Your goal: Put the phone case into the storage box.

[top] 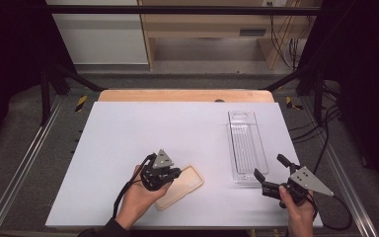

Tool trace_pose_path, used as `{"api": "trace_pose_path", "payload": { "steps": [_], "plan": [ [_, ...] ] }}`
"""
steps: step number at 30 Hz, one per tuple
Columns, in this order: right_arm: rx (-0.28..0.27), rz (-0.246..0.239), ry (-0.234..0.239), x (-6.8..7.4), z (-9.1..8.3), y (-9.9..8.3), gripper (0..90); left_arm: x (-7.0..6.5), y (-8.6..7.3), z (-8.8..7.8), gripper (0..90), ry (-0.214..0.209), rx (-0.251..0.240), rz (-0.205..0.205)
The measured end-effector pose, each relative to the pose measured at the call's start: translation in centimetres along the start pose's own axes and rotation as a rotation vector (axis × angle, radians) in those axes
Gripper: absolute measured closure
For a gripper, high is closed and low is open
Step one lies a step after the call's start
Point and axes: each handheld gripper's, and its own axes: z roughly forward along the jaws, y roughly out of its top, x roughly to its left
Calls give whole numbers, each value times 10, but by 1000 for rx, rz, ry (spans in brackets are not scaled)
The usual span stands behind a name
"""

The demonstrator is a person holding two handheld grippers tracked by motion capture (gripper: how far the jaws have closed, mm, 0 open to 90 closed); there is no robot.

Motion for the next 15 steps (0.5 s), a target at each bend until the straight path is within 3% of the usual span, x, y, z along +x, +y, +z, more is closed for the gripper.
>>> {"api": "trace_pose_path", "payload": {
  "steps": [5,12,15],
  "plan": [
    [5,-3,-2,0,0,0,40,0,-10,-9,682,15,-9,3],
    [5,-4,-2,0,1,-1,40,2,-24,-15,335,45,-24,-31],
    [5,-5,-1,0,1,-1,39,4,-28,-16,216,39,-25,-46]
  ]
}}
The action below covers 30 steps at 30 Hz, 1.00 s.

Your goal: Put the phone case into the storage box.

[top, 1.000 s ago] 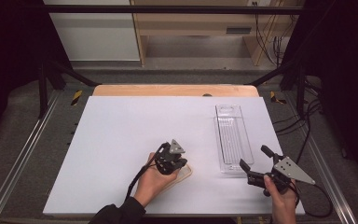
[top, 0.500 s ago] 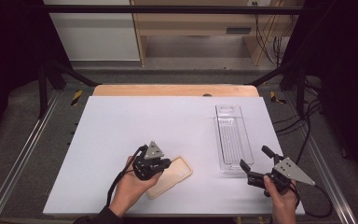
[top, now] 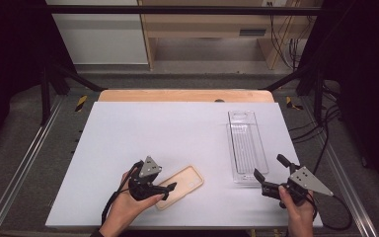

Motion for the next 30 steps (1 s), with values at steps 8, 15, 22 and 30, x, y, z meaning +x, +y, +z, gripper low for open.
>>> {"api": "trace_pose_path", "payload": {
  "steps": [8,15,22,30],
  "plan": [
    [0,2,2,0,0,0,39,-1,-9,1,77,-39,34,6],
    [2,4,3,1,0,0,38,-1,-17,4,65,-50,71,19],
    [3,2,5,1,0,0,38,0,-22,6,62,-57,95,23],
    [2,6,9,0,2,-1,38,0,-26,13,62,-66,137,43]
  ]
}}
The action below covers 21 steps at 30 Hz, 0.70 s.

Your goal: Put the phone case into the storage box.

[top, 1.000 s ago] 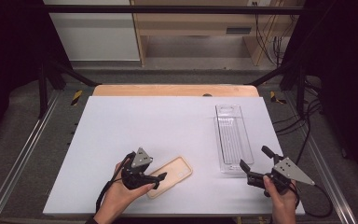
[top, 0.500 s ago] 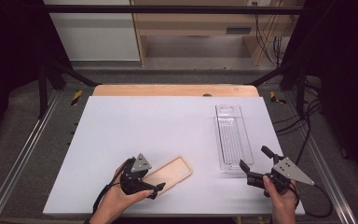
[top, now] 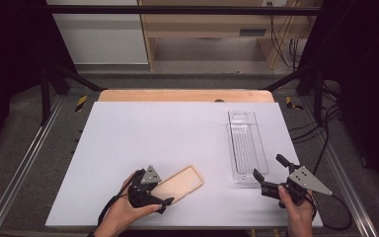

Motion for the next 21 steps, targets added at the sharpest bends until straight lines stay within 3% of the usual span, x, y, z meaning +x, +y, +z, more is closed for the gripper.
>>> {"api": "trace_pose_path", "payload": {
  "steps": [9,17,21],
  "plan": [
    [1,-1,5,2,-1,1,37,1,-5,15,59,-12,43,12],
    [11,-13,7,3,1,0,37,-1,-6,17,64,-19,43,30],
    [11,-13,7,3,0,0,37,-2,-7,17,94,-3,45,52]
  ]
}}
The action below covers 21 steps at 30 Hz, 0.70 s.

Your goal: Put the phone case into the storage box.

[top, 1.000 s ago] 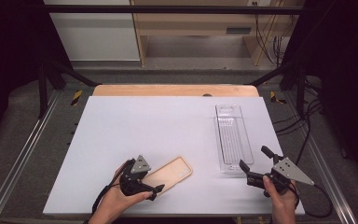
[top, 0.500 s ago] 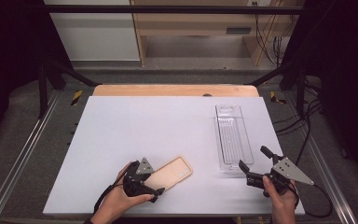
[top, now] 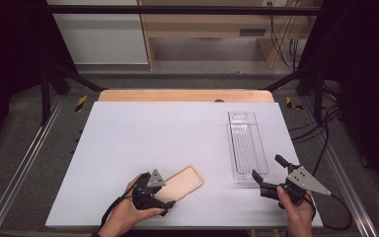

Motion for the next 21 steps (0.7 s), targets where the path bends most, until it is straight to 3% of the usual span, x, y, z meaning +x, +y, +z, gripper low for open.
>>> {"api": "trace_pose_path", "payload": {
  "steps": [12,21],
  "plan": [
    [0,0,-2,0,0,0,36,-5,-5,0,111,37,-33,3],
    [0,0,-4,0,-1,1,36,-11,-3,-3,122,84,-47,57]
  ]
}}
